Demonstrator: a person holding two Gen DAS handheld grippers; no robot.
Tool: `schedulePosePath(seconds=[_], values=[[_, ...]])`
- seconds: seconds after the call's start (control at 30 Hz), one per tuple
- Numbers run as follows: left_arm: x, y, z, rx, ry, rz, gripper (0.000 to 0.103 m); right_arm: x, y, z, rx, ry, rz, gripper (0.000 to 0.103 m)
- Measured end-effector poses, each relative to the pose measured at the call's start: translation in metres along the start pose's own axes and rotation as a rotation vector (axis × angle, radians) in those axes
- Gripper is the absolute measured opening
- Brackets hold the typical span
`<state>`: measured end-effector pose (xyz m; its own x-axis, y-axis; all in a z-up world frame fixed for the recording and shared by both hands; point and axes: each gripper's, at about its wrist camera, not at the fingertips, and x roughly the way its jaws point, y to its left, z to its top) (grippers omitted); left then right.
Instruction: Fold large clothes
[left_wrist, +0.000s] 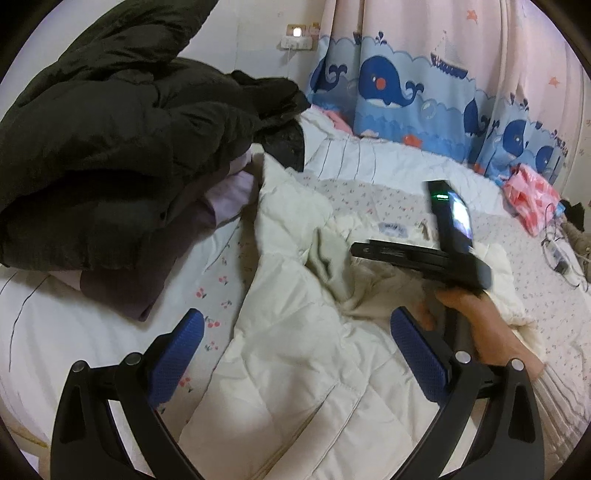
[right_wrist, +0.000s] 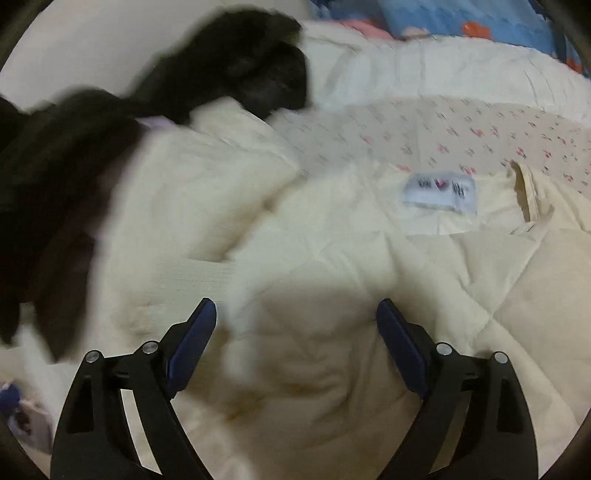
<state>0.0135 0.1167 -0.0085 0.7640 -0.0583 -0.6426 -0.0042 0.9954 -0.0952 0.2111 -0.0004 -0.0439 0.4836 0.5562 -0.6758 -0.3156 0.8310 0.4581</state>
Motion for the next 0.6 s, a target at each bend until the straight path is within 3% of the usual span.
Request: schedulePosePath(seconds=[0.03, 0.13, 0.2, 0.23, 0.3, 0.37, 0.5, 0.6], values=[[0.003, 0.0, 0.003, -0.004, -0.002, -0.018, 0.097, -0.014, -0.003, 0.001, 0.008, -0.024, 0.023, 0.086], [0.025, -0.009, 0.026, 0.01, 0.012, -0.003, 0.097, -0.082, -0.025, -0.038, 0.064, -0.096, 0.117, 0.092], [0.048, -0.02, 0.047, 0.048, 0.022, 0.077, 0.097, -0.108, -0.042, -0.055, 0.109, -0.093, 0.109, 0.092], [0.072, -0.03, 0.068, 0.116, 0.039, 0.148, 0.097, -0.113, -0.053, -0.059, 0.16, -0.078, 0.098, 0.092], [0.105, -0.041, 0.095, 0.197, 0.06, 0.283, 0.097, -0.123, -0.068, -0.067, 0.262, -0.034, 0.168, 0.092], [0.153, -0.047, 0.13, 0.234, 0.118, 0.355, 0.097, -0.133, -0.071, -0.073, 0.267, -0.057, 0.178, 0.092], [0.22, -0.037, 0.175, 0.198, 0.214, 0.465, 0.097, -0.128, -0.084, -0.078, 0.363, -0.03, 0.219, 0.092], [0.259, -0.009, 0.198, 0.011, 0.33, 0.418, 0.097, -0.124, -0.086, -0.084, 0.367, 0.0, 0.223, 0.092]])
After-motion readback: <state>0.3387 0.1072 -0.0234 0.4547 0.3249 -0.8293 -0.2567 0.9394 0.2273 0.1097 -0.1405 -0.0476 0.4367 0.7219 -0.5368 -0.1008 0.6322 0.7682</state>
